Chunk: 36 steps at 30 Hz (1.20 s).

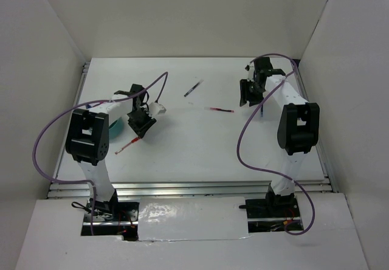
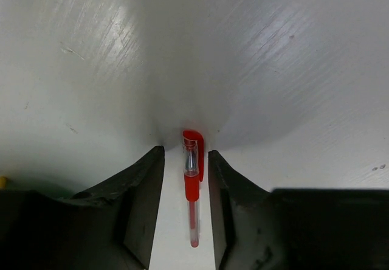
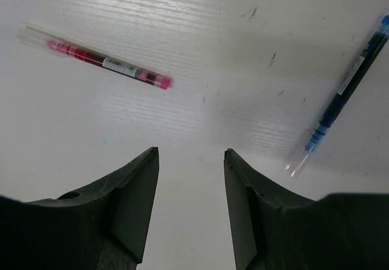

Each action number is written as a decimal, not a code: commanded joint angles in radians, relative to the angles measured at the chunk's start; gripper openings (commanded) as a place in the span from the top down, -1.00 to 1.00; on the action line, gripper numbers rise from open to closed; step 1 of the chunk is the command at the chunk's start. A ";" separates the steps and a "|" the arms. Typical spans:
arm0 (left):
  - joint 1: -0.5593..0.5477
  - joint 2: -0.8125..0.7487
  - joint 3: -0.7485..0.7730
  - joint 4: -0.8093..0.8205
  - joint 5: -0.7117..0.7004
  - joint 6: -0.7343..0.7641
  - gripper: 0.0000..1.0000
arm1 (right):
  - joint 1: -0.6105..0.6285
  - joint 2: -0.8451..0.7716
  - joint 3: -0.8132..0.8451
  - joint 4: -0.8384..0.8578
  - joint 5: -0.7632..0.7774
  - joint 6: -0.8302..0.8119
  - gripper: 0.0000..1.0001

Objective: Sort the stationery into containers
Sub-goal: Pick up the pen from the center of the board, then place the pen in the storage box.

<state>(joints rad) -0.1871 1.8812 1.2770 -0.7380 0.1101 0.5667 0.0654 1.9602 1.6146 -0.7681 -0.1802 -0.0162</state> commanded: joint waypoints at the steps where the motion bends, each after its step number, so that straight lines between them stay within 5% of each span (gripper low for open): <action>1: -0.005 0.015 0.016 -0.003 0.023 -0.019 0.09 | -0.007 -0.066 -0.004 -0.013 -0.015 0.004 -0.08; 10: -0.005 0.015 -0.039 0.020 0.037 -0.033 0.43 | -0.007 -0.066 0.018 -0.025 -0.019 0.005 0.00; 17: -0.003 -0.092 -0.045 -0.006 0.091 -0.042 1.00 | -0.006 -0.095 0.007 -0.028 -0.019 0.005 0.03; 28: 0.081 -0.468 0.163 -0.110 0.377 -0.042 1.00 | 0.020 -0.087 0.030 -0.037 -0.031 0.015 0.03; 36: 0.299 -0.625 0.013 0.113 0.520 -0.047 1.00 | 0.036 -0.081 0.024 -0.025 -0.035 0.015 0.03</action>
<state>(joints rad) 0.0631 1.2564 1.3560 -0.7124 0.5320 0.5415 0.0929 1.9175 1.6115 -0.7818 -0.2008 -0.0082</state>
